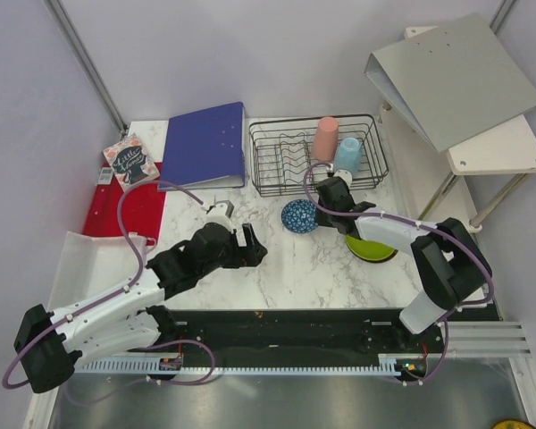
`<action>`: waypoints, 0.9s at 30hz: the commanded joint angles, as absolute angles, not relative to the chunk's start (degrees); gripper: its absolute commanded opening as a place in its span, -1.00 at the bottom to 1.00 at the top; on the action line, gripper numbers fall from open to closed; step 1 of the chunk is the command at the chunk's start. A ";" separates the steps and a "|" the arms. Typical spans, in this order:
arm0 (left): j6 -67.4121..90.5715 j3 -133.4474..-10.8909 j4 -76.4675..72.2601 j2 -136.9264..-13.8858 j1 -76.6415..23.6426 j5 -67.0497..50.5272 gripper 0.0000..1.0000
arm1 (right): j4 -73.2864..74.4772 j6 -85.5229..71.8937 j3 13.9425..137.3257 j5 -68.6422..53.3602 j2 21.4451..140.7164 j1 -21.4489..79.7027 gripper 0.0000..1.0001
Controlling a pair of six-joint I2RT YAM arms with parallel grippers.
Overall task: Unload the mixed dishes from the dish rack
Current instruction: Place the bowl at the center of the board, then pick up the cup from the dish rack.
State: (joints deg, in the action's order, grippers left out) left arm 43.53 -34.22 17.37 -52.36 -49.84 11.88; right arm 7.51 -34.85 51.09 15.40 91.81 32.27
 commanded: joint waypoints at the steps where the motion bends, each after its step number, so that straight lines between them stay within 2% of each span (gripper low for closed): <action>1: 46.23 -33.58 13.71 -51.33 -49.66 12.04 0.99 | 1.93 -35.68 50.28 13.10 94.91 32.17 -1.00; 4: 45.62 -33.31 13.97 -51.33 -49.66 11.95 0.99 | 1.93 -35.86 48.44 12.04 94.14 32.17 -0.96; 7: 44.74 -33.22 14.06 -51.07 -49.75 11.95 0.99 | 2.02 -35.51 46.07 11.43 90.89 32.17 -0.57; 8: 44.39 -33.22 14.06 -51.15 -49.66 11.95 0.99 | 2.46 -35.25 45.53 11.60 89.92 32.17 -0.33; 11: 43.86 -33.49 13.71 -51.68 -49.66 11.95 0.99 | 4.47 -34.72 44.47 11.95 86.23 32.34 -0.03; 14: 43.59 -33.92 13.45 -52.20 -49.66 11.78 0.99 | 6.41 -34.72 44.03 12.22 82.89 32.26 0.18; 20: 43.42 -34.89 13.09 -53.00 -49.66 11.16 0.99 | 10.98 -33.31 47.54 14.32 77.09 32.26 0.36; 24: 43.42 -34.63 13.01 -52.47 -49.66 10.90 0.99 | 15.11 -30.86 55.17 16.95 74.02 32.26 0.39; 27: 43.59 -33.75 12.57 -51.59 -49.66 10.99 0.99 | 14.86 -28.74 58.78 24.84 72.78 32.17 0.38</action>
State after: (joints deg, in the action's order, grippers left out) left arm 43.92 -33.56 15.62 -52.88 -49.84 11.27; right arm 14.28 -31.97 51.99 15.81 76.44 32.14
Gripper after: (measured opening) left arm 0.991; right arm 0.689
